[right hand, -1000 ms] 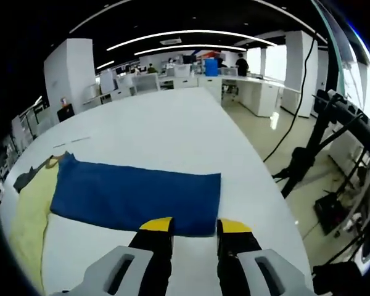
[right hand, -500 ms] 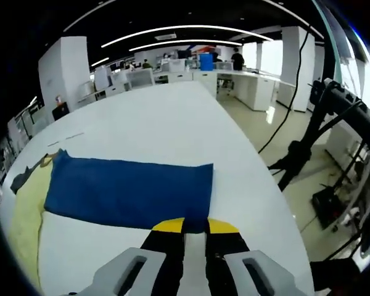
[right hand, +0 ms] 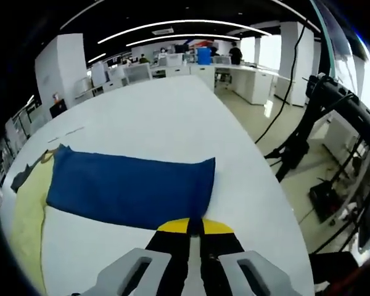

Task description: Fold the garment on the visible template until the final outline fits inside the template.

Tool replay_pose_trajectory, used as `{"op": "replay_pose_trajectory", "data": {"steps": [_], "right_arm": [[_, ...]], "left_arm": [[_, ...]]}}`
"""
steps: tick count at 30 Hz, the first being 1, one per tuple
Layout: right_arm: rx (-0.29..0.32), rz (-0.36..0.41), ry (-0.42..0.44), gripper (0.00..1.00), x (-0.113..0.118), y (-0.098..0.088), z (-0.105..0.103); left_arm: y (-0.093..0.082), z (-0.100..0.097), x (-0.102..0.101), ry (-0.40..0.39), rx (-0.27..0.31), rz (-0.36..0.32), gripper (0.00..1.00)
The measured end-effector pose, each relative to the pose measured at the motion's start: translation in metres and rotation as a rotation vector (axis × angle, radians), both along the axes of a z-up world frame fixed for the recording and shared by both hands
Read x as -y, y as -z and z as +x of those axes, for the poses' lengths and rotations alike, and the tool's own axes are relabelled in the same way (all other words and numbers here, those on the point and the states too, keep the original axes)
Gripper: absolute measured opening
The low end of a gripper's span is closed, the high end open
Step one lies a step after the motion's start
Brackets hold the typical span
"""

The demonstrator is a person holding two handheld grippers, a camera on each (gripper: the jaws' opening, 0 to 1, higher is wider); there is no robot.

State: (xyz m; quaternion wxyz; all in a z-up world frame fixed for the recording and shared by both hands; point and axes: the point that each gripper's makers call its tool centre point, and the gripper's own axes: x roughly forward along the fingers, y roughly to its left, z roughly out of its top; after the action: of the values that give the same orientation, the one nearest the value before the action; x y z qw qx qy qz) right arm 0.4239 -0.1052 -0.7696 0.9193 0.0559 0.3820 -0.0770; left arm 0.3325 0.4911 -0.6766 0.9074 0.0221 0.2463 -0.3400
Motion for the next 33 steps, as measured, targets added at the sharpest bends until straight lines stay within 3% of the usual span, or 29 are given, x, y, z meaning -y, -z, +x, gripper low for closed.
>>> {"op": "replay_pose_trajectory", "data": {"steps": [23, 33], "right_arm": [[-0.027, 0.059, 0.053, 0.0, -0.012, -0.003, -0.027], [0.017, 0.089, 0.077, 0.0, -0.018, -0.022, -0.026]], "left_arm": [[-0.004, -0.01, -0.005, 0.006, 0.021, 0.005, 0.99], [-0.005, -0.015, -0.006, 0.01, 0.02, 0.005, 0.99]]}}
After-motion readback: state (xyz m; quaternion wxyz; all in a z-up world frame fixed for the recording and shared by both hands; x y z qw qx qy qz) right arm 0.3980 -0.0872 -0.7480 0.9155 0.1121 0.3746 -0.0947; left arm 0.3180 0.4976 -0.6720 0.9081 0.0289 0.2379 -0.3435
